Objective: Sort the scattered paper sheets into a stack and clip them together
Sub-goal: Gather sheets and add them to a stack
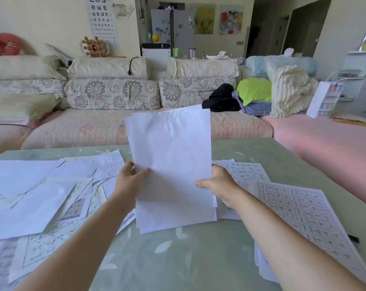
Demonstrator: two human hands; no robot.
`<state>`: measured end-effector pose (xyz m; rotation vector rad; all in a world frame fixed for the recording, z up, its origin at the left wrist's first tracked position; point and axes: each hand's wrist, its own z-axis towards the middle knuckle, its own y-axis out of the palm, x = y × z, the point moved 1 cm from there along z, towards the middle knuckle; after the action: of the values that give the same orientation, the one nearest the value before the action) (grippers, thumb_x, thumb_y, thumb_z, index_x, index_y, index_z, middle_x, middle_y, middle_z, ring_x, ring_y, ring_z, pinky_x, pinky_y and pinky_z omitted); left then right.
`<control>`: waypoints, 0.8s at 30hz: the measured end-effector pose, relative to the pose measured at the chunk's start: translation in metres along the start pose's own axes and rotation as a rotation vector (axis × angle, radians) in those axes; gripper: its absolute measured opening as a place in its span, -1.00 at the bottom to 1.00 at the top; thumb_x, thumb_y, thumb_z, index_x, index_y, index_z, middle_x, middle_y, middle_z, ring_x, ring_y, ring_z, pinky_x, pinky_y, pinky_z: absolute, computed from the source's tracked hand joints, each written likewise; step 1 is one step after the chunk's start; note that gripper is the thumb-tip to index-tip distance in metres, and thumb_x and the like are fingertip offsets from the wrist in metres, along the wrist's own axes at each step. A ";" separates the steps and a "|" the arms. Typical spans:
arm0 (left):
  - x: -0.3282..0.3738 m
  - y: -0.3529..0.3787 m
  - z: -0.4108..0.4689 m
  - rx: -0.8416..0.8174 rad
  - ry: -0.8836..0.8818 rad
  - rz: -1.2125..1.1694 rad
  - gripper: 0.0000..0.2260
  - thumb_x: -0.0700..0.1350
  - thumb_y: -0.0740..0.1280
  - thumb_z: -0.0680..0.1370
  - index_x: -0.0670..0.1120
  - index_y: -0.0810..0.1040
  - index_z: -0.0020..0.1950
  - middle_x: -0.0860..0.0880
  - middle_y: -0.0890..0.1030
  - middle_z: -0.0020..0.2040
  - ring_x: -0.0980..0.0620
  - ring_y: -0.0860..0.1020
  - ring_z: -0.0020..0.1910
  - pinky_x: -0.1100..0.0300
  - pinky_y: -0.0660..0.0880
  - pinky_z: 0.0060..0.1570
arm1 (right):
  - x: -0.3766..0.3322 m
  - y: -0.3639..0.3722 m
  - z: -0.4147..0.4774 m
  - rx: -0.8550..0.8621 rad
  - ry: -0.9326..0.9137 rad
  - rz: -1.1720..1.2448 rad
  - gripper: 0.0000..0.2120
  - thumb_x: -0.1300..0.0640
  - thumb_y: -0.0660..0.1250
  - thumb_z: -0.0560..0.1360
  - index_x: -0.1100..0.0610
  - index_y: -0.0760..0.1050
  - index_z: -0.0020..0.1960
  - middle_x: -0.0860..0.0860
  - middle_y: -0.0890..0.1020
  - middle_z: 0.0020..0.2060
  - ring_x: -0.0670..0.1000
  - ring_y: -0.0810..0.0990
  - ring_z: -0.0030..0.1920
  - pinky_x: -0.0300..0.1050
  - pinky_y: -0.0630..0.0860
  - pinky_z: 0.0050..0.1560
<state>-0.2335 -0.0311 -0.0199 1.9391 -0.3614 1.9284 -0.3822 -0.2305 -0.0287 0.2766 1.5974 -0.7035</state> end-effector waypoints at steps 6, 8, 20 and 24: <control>0.032 -0.003 -0.020 -0.012 0.185 -0.007 -0.80 -0.34 0.33 0.52 -0.06 0.51 0.03 -0.05 0.70 -0.11 -0.04 0.65 -0.17 0.08 0.58 -0.16 | -0.034 0.008 -0.014 0.199 -0.192 0.043 -0.66 0.31 0.37 0.44 -0.03 0.53 0.13 -0.11 0.69 -0.01 -0.09 0.65 0.01 -0.18 0.56 -0.01; 0.038 -0.007 -0.029 -0.004 0.249 -0.040 -0.79 -0.25 0.38 0.50 -0.01 0.54 0.07 -0.05 0.70 -0.03 -0.06 0.68 -0.06 0.03 0.59 -0.06 | -0.044 0.015 -0.020 0.228 -0.239 0.050 -0.68 0.31 0.36 0.46 0.00 0.51 0.14 -0.11 0.68 -0.04 -0.12 0.64 -0.06 -0.28 0.51 -0.11; 0.012 -0.030 -0.040 0.053 0.277 0.223 -0.77 -0.12 0.43 0.51 0.12 0.48 0.08 0.13 0.65 0.02 0.20 0.62 0.00 0.11 0.55 0.04 | -0.039 0.035 -0.030 0.218 -0.134 0.072 -0.61 0.11 0.38 0.30 -0.05 0.49 0.12 -0.08 0.70 -0.04 -0.01 0.67 0.00 -0.01 0.57 0.06; 0.002 -0.027 -0.039 0.061 0.223 0.265 -0.80 -0.17 0.37 0.53 0.09 0.50 0.07 0.12 0.65 0.00 0.12 0.62 0.02 0.03 0.55 0.09 | -0.032 0.037 -0.031 0.183 -0.111 0.040 -0.69 0.25 0.34 0.42 0.02 0.51 0.13 0.01 0.69 -0.01 0.07 0.65 0.00 -0.10 0.52 -0.08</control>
<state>-0.2564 0.0100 -0.0204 1.7601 -0.5220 2.3224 -0.3815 -0.1769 -0.0084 0.3952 1.4210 -0.8220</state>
